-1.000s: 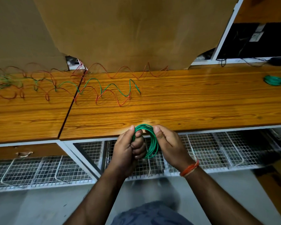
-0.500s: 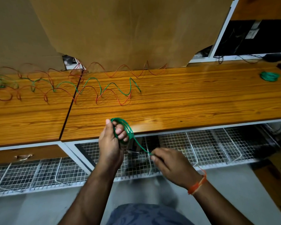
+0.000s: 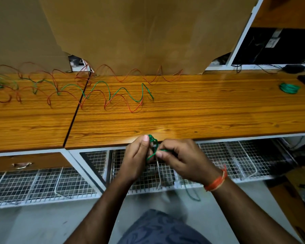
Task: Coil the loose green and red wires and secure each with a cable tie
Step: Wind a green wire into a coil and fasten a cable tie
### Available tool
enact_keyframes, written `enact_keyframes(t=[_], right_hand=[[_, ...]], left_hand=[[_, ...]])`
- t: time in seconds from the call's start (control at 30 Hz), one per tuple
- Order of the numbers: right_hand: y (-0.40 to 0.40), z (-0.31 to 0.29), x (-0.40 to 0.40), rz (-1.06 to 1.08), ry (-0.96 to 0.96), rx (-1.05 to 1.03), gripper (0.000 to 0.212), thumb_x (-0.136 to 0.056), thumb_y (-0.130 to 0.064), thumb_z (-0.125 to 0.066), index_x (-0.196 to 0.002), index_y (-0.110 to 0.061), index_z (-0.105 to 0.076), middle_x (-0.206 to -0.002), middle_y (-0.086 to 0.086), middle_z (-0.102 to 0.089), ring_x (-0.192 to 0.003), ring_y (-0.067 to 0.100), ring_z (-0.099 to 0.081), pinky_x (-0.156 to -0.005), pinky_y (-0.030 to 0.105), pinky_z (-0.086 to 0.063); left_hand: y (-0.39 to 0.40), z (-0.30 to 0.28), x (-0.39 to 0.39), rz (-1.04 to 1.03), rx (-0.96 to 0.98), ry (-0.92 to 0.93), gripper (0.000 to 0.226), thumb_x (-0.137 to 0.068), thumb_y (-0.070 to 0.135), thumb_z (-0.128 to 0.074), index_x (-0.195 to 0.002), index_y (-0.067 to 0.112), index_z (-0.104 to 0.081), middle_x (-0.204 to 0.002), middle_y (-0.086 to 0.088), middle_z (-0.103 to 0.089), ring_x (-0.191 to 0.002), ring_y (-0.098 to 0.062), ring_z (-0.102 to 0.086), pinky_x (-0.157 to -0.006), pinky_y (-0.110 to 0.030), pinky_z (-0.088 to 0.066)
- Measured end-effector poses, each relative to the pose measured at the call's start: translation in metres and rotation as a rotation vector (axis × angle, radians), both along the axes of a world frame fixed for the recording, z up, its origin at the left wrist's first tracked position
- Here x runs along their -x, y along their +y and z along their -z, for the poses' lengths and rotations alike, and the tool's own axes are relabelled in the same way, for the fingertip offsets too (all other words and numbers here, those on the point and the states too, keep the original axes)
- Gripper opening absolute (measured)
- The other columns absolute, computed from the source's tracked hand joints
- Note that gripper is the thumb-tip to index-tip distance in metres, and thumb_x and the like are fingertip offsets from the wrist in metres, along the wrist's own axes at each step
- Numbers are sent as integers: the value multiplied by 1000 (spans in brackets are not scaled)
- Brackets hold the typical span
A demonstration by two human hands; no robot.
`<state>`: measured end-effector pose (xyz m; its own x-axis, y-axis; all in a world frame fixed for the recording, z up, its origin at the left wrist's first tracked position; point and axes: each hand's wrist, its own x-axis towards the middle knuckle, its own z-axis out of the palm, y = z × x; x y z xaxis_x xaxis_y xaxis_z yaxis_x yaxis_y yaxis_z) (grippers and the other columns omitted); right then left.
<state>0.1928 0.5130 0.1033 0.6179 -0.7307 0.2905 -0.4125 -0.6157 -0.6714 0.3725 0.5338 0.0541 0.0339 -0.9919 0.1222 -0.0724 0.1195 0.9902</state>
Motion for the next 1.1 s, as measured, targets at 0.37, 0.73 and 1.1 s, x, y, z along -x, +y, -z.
enact_keyframes(t=[0.37,0.73,1.1], right_hand=[[-25,3,28,210,-138,-122,7,-97,-31,-69,-94,-25,-71,-77,-6,-69,-72,18,-65,-63,44,-54],[-33,20,95,169,-67,-168,41,-100,-60,-44,-104,-26,-66,-81,-4,-69,-74,10,-65,-60,39,-51],[-46,39,223,324,-89,-258,31,-99,-53,-52,-93,-23,-57,-97,1,-55,-94,18,-56,-85,34,-46]], left_hand=[[4,-17,18,232,-130,211,35,-103,40,-43,-78,17,-48,-55,8,-35,-46,-7,-30,-47,-20,-33],[-21,-15,92,310,-199,473,37,-103,44,-41,-79,17,-48,-56,2,-20,-49,-9,-13,-48,-24,-14],[-46,-11,232,318,-406,882,39,-105,41,-36,-81,14,-50,-53,7,-16,-41,-7,-11,-36,-17,-22]])
